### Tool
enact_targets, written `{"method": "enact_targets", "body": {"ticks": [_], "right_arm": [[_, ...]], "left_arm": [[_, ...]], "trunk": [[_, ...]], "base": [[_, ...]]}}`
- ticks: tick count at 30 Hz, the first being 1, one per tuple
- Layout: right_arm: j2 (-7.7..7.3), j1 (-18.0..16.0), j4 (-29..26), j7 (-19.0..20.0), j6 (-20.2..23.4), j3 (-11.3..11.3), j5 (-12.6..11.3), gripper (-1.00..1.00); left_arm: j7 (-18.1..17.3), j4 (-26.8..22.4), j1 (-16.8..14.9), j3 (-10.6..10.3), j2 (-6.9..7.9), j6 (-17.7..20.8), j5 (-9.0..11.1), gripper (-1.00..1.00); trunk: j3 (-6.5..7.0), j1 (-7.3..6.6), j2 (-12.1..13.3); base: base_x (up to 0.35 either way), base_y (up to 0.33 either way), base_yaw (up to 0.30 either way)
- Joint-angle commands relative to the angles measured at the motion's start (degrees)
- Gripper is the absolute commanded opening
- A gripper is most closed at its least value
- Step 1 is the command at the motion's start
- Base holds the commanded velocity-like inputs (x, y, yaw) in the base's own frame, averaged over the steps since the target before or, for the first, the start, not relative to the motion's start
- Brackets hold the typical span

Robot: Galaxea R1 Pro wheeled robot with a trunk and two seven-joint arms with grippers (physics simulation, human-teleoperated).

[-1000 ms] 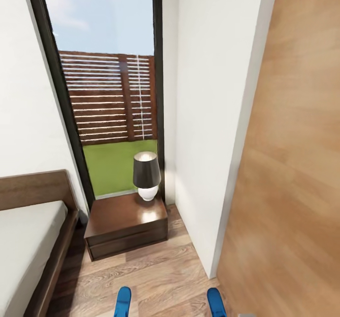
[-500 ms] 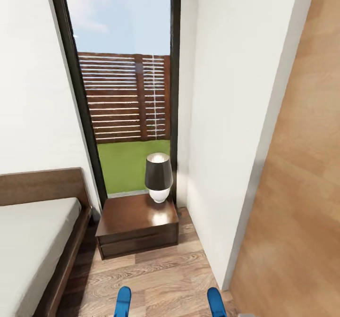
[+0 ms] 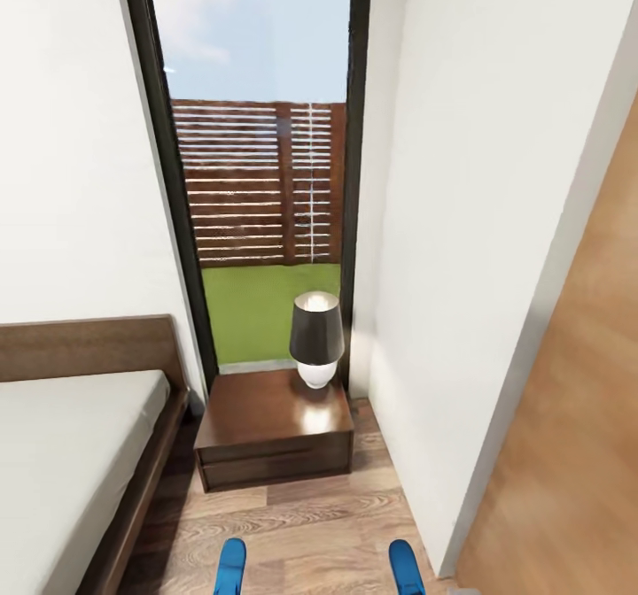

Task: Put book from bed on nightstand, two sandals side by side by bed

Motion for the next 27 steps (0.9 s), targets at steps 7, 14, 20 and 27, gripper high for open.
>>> {"method": "enact_targets", "body": {"ticks": [7,14,20,27], "right_arm": [[0.02,-0.06,0.19,0.34,-0.10,0.47,-0.65,-1.00],[0.02,-0.06,0.19,0.34,-0.10,0.44,-0.65,-1.00],[0.02,-0.06,0.17,0.34,-0.10,0.44,-0.65,-1.00],[0.02,-0.06,0.19,0.34,-0.18,0.47,-0.65,-1.00]], "left_arm": [[-0.17,0.06,-0.02,0.49,0.01,-0.21,-0.46,-1.00],[-0.17,0.06,-0.02,0.49,0.01,-0.21,-0.46,-1.00],[-0.17,0.06,-0.02,0.49,0.01,-0.21,-0.46,-1.00],[-0.17,0.06,-0.02,0.49,0.01,-0.21,-0.46,-1.00]], "trunk": [[-0.02,0.05,-0.04],[-0.02,0.05,-0.04],[-0.02,0.05,-0.04],[-0.02,0.05,-0.04]], "base": [[0.323,0.000,0.001],[0.323,0.000,0.000],[0.323,-0.006,0.000],[0.144,-0.028,0.098]]}}
